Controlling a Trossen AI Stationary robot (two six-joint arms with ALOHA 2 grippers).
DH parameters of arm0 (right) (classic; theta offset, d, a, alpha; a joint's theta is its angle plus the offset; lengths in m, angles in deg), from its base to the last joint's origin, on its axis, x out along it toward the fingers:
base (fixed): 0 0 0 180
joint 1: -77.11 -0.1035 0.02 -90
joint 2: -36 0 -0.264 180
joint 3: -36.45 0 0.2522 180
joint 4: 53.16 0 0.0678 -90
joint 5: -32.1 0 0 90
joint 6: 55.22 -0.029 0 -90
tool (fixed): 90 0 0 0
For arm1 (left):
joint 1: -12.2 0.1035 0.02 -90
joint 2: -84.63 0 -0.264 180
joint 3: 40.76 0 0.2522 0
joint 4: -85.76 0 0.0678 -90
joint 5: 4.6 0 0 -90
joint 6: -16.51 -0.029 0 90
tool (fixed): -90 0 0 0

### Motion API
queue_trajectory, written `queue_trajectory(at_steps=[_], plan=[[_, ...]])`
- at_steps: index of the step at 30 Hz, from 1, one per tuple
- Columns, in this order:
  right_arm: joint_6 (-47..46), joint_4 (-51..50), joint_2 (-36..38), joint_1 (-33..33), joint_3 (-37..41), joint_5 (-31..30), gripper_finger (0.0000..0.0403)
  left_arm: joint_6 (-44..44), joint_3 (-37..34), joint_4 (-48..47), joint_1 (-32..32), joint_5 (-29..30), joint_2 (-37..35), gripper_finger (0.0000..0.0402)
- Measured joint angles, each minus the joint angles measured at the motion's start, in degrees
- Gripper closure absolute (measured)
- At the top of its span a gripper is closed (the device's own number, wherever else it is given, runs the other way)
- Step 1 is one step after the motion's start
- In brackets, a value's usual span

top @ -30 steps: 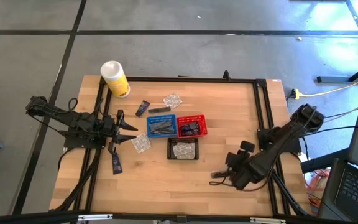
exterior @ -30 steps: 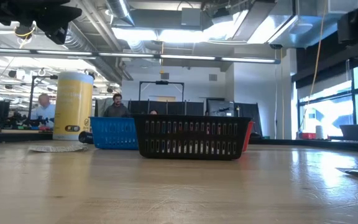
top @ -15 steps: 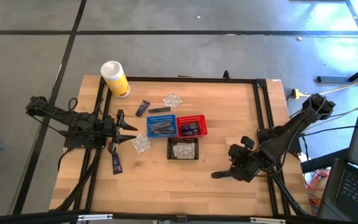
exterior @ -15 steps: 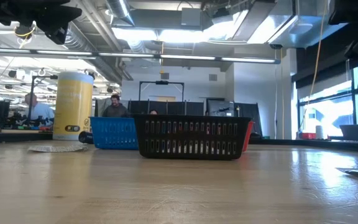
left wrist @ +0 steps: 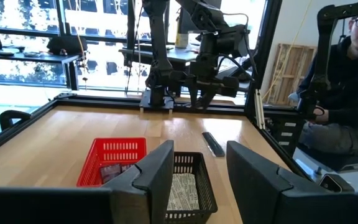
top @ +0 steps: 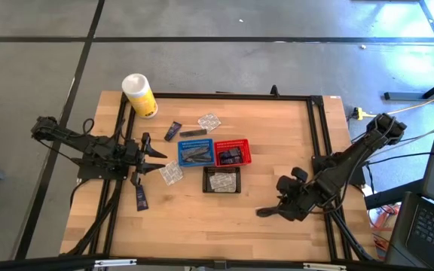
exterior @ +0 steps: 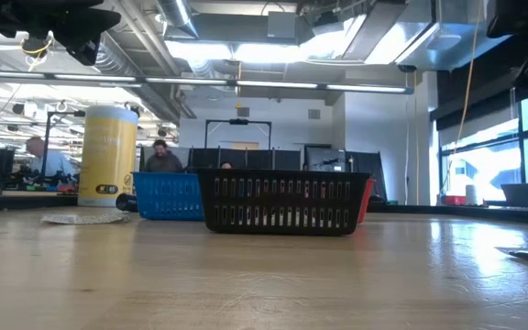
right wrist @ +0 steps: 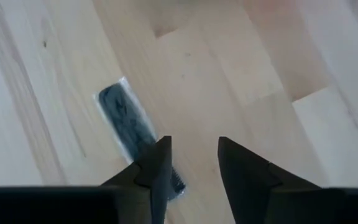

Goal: Pick & Place Travel size toiletries
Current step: Put the black comb into the blue bin

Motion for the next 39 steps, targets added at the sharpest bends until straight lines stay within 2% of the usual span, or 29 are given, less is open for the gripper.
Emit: queue_trajectory(at_steps=[7,21,39], plan=[[0.91,0.73,-2.54,-0.81,0.00,4.96,0.0261,-0.02,0.00,0.00,0.00,0.00,0.00,0.0258],[1.75,6.70,-7.33,-3.34,0.00,5.11,0.0271,0.00,0.00,0.00,0.02,0.00,-0.02,0.0258],[2.60,7.95,-7.30,-3.34,0.00,4.54,0.0235,0.00,0.00,0.02,0.01,0.00,-0.02,0.0258]])
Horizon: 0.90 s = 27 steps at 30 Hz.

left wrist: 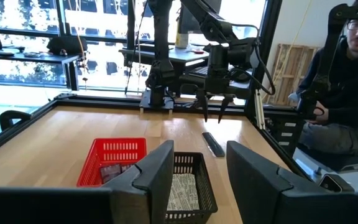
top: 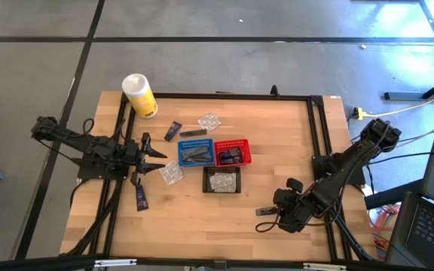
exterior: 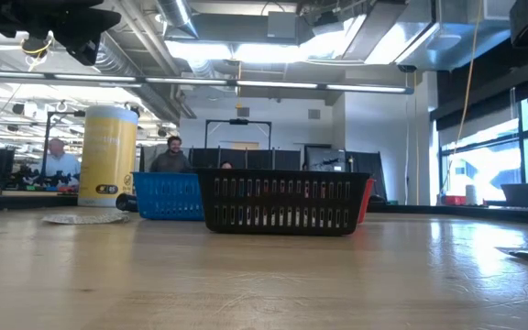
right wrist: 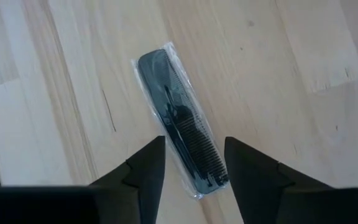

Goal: Pick & Place Travel size toiletries
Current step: Put the black comb into the blue bin

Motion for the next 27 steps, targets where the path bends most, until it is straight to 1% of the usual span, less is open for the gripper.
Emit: queue_trajectory(at_steps=[5,8,18,24,27], plan=[[2.55,0.04,0.00,0.13,0.00,-0.02,0.0231,0.00,0.00,-0.02,0.01,0.00,0.02,0.0258],[2.46,0.96,0.00,0.13,0.00,-0.02,0.0233,-0.02,0.00,-0.02,0.01,0.00,0.00,0.0258],[1.73,1.62,-0.10,0.17,0.06,1.14,0.0257,0.00,0.00,-0.02,0.01,0.00,0.01,0.0258],[1.65,1.70,-2.08,-0.05,1.07,3.58,0.0268,0.00,0.00,-0.02,0.01,0.00,0.02,0.0258],[1.03,2.15,-2.12,-0.57,1.07,1.94,0.0277,-0.02,0.00,-0.02,0.01,0.00,0.02,0.0258]])
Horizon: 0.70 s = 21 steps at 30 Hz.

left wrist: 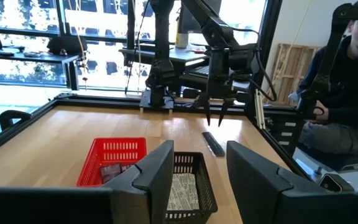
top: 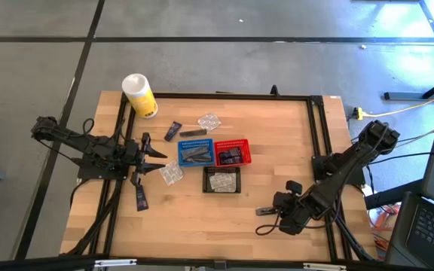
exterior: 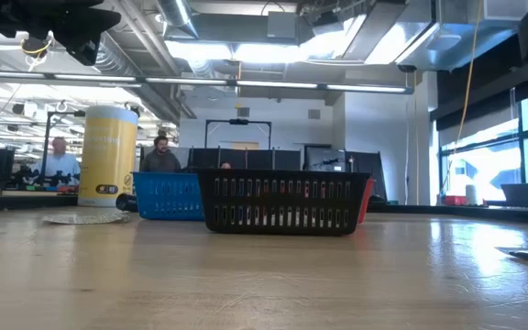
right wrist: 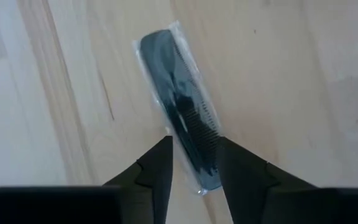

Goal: Pick & Place Travel size toiletries
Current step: Put the black comb into the blue bin

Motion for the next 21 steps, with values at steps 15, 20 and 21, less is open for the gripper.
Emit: queue_trajectory(at_steps=[15,20,21], plan=[[-6.87,-6.01,0.00,-2.34,-0.01,4.27,0.0395,0.02,0.00,0.00,0.00,0.00,-0.02,0.0258],[-7.09,-5.75,-0.02,-2.34,0.15,4.23,0.0396,0.02,0.00,0.00,0.00,0.00,-0.02,0.0258],[-7.15,-4.93,-0.02,-2.34,0.58,4.25,0.0398,0.02,0.00,0.00,0.00,0.00,-0.02,0.0258]])
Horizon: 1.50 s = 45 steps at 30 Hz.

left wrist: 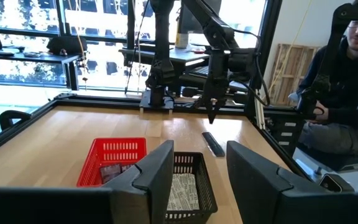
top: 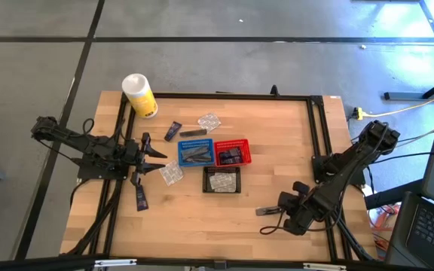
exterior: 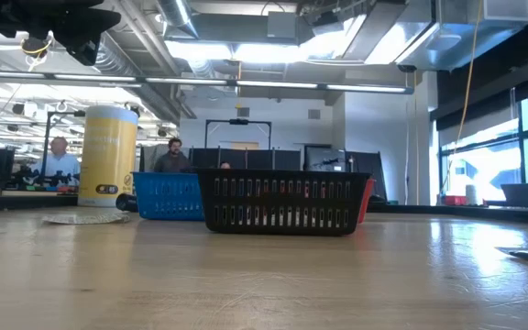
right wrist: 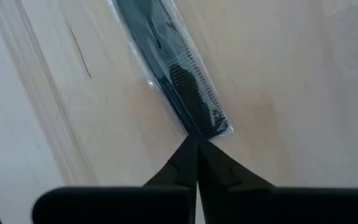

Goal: Pick & Place Travel size toiletries
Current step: Put the black comb into the blue bin

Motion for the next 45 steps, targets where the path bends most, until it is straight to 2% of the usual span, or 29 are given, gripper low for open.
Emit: queue_trajectory(at_steps=[8,18,26,37,45], plan=[[-3.00,12.85,-0.05,0.00,7.87,1.10,0.0400,0.00,0.00,0.00,-0.01,0.00,0.00,0.0258],[-2.94,7.78,-0.04,0.17,8.07,-0.90,0.0402,0.00,0.00,0.00,0.00,0.00,0.01,0.0258],[-2.46,7.89,-0.04,0.86,8.07,-2.16,0.0402,0.00,0.00,0.01,-0.02,0.00,0.01,0.0258],[-1.39,8.50,-0.17,2.08,8.07,-1.01,0.0403,-0.01,0.00,0.02,0.00,0.00,0.01,0.0258],[-0.33,12.01,-3.67,2.34,7.53,0.02,0.0403,0.00,0.00,0.02,0.00,0.00,0.00,0.0258]])
